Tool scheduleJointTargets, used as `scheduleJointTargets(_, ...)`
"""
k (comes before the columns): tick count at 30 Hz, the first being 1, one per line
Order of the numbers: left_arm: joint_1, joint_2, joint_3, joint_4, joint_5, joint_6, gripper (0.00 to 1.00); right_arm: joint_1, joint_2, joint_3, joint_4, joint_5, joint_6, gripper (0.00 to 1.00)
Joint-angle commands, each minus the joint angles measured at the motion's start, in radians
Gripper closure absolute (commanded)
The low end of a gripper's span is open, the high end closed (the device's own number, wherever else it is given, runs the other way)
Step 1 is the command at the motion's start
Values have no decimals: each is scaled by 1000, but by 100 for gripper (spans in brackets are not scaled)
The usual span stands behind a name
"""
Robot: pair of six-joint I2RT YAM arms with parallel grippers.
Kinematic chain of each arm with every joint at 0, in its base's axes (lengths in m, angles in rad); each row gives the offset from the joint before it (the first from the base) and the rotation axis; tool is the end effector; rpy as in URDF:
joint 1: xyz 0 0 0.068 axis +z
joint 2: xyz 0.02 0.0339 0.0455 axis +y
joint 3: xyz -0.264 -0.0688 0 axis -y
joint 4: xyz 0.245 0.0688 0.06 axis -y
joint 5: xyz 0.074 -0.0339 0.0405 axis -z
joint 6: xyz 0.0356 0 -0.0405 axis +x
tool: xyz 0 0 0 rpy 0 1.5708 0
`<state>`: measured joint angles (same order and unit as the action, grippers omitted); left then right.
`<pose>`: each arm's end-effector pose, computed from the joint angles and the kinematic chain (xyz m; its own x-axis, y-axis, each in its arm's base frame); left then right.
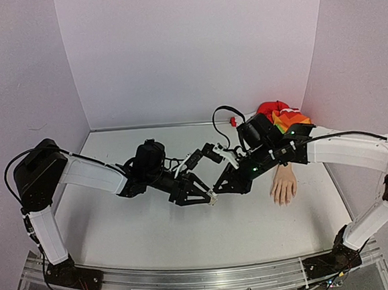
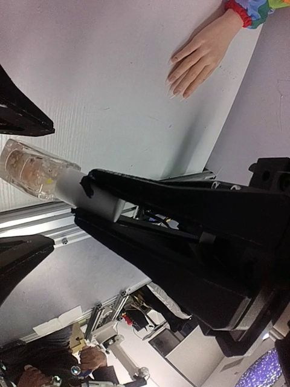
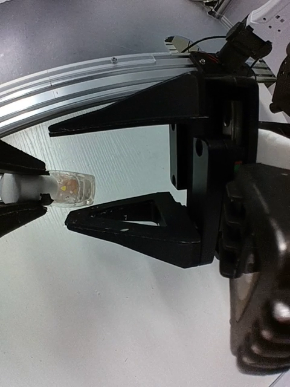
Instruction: Paint the nails
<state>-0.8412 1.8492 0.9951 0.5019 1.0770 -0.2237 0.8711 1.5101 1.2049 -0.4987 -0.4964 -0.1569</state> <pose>0.2326 -0.3072 0.1907 -0.4248 0.3173 -0.8478 0.8307 -0.2356 -0.5044 0.1987 0.2624 0.2848 -0.3196 -0.5931 -0.7390 -0.9471 0.2235 0.2303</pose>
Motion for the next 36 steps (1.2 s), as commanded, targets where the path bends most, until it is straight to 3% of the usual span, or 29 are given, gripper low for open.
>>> scheduleJointTargets(1, -9, -13, 31, -26, -39, 65, 39, -1, -24, 40, 18, -30, -10, 100)
scheduleJointTargets(8, -11, -34, 4, 36, -89, 61, 52, -1, -13, 45, 31, -31, -1, 100)
scheduleJointTargets(16, -12, -35, 9, -7, -75, 89, 52, -1, -21, 41, 57, -11, 14, 100)
scheduleJointTargets(21, -13, -41, 8, -8, -88, 97, 67, -1, -18, 36, 64, -7, 18, 100)
scheduleJointTargets(25, -13, -59, -1, -28, -146, 130, 87, -1, -25, 26, 81, 48, 51, 100)
scheduleJointTargets(26, -14, -71, -11, -25, -183, 142, 90, -1, -30, 22, 91, 78, 79, 95)
scheduleJointTargets(28, -19, -104, -41, -2, -296, 161, 97, -1, -46, 10, 120, 162, 156, 70)
scheduleJointTargets(30, -34, -141, -84, 44, -441, 182, 100, -1, -59, -3, 146, 261, 280, 54)
scheduleJointTargets(36, -110, -203, -173, 186, -871, 258, 100, 1, -75, 3, 180, 417, 634, 38)
